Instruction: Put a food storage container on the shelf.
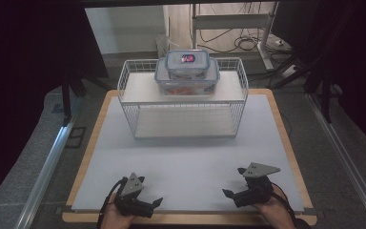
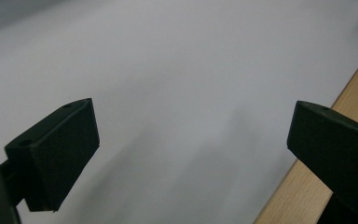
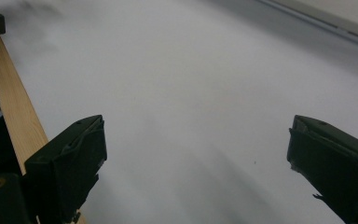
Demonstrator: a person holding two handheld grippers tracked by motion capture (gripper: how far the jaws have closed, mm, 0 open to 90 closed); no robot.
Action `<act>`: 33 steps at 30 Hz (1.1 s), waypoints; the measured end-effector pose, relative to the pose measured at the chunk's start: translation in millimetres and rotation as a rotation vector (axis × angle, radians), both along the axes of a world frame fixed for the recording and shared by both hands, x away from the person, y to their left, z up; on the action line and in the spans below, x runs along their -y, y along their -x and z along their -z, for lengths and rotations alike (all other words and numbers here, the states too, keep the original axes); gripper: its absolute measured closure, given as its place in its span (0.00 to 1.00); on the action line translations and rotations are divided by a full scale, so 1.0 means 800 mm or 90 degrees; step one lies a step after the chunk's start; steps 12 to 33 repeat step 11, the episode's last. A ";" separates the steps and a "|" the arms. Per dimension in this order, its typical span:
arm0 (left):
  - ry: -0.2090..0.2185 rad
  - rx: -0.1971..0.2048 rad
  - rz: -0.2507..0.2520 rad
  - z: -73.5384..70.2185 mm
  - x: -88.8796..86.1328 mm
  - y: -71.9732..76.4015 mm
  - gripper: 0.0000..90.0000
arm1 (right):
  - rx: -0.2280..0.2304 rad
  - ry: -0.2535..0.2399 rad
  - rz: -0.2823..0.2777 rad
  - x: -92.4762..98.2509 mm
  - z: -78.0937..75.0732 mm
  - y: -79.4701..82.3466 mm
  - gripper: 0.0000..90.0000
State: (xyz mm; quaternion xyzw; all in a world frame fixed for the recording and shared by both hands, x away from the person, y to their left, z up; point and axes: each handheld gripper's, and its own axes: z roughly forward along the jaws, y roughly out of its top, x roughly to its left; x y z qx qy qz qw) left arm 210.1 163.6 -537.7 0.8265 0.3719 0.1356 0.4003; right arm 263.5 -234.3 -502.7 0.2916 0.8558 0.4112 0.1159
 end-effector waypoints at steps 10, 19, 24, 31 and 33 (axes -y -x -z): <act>-0.034 -0.028 -0.011 0.008 0.001 -0.005 0.02 | -0.028 0.033 0.004 -0.001 0.013 -0.005 0.05; -0.034 -0.029 -0.011 0.008 0.001 -0.006 0.02 | -0.029 0.035 0.005 -0.001 0.013 -0.005 0.05; -0.034 -0.029 -0.011 0.008 0.001 -0.006 0.02 | -0.029 0.035 0.005 -0.001 0.013 -0.005 0.05; -0.034 -0.029 -0.011 0.008 0.001 -0.006 0.02 | -0.029 0.035 0.005 -0.001 0.013 -0.005 0.05; -0.034 -0.029 -0.011 0.008 0.001 -0.006 0.02 | -0.029 0.035 0.005 -0.001 0.013 -0.005 0.05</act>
